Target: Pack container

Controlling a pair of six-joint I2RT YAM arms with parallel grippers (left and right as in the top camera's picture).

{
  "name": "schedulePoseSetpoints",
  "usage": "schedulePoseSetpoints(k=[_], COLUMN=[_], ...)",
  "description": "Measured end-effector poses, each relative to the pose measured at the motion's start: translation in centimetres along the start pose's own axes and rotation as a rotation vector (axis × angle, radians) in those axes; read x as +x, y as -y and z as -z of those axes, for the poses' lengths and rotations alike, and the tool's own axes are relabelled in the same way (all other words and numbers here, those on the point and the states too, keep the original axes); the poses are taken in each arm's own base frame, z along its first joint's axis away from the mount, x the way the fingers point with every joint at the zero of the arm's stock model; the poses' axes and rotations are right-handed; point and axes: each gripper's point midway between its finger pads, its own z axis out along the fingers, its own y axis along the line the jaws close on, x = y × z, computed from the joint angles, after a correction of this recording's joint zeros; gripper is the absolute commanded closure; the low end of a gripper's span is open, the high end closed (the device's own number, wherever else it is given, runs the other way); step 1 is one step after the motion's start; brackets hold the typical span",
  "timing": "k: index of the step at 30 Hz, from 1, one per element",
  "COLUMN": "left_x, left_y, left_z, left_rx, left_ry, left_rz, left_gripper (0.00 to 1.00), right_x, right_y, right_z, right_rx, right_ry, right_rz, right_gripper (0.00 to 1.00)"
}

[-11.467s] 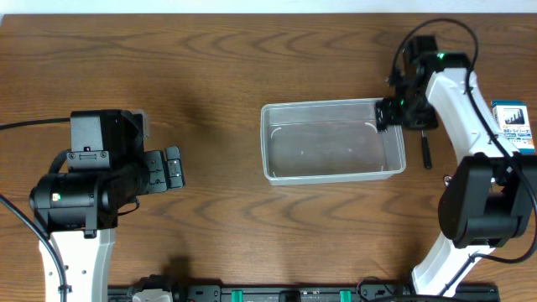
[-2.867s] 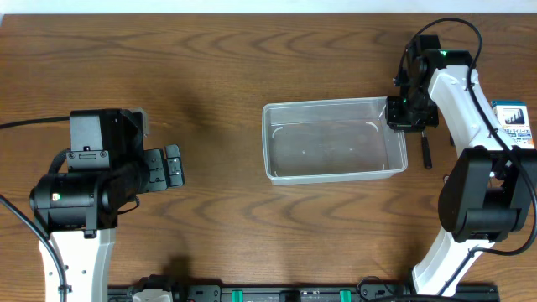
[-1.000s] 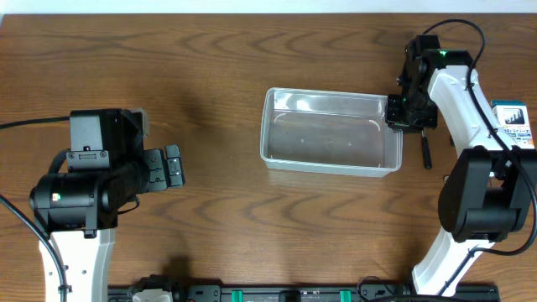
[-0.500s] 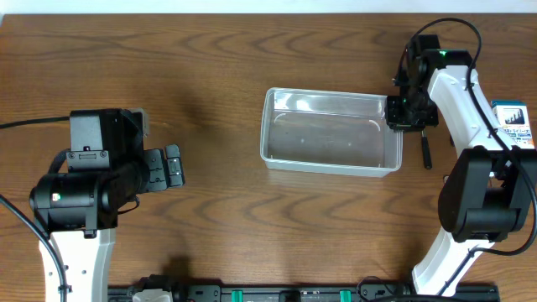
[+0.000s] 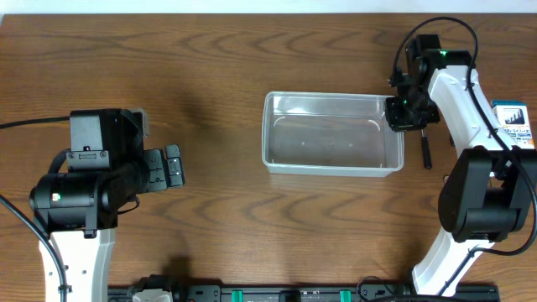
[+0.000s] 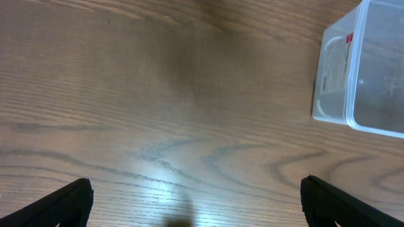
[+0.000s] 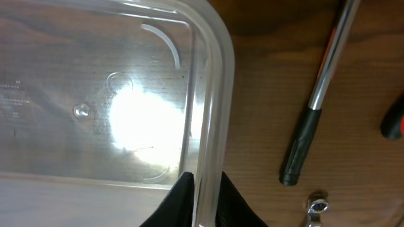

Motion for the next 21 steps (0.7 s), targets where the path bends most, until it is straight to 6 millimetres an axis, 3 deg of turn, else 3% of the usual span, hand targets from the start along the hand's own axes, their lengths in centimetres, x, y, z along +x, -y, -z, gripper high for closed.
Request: schedulePoseSetpoints(k=[12,21], left_x=[0.00,0.00], left_y=[0.00,0.01], left_z=[0.00,0.00], left_rx=[0.000,0.000], left_ry=[0.000,0.000], left_rz=[0.000,0.000], left_gripper=[0.02,0.02], right_x=[0.00,0.01], right_y=[0.15,0.20], right_z=[0.00,0.00], right_rx=[0.009,0.011], right_ry=[0.000,-0.001], right_rz=[0.027,-0.011], right_gripper=[0.84,0.86])
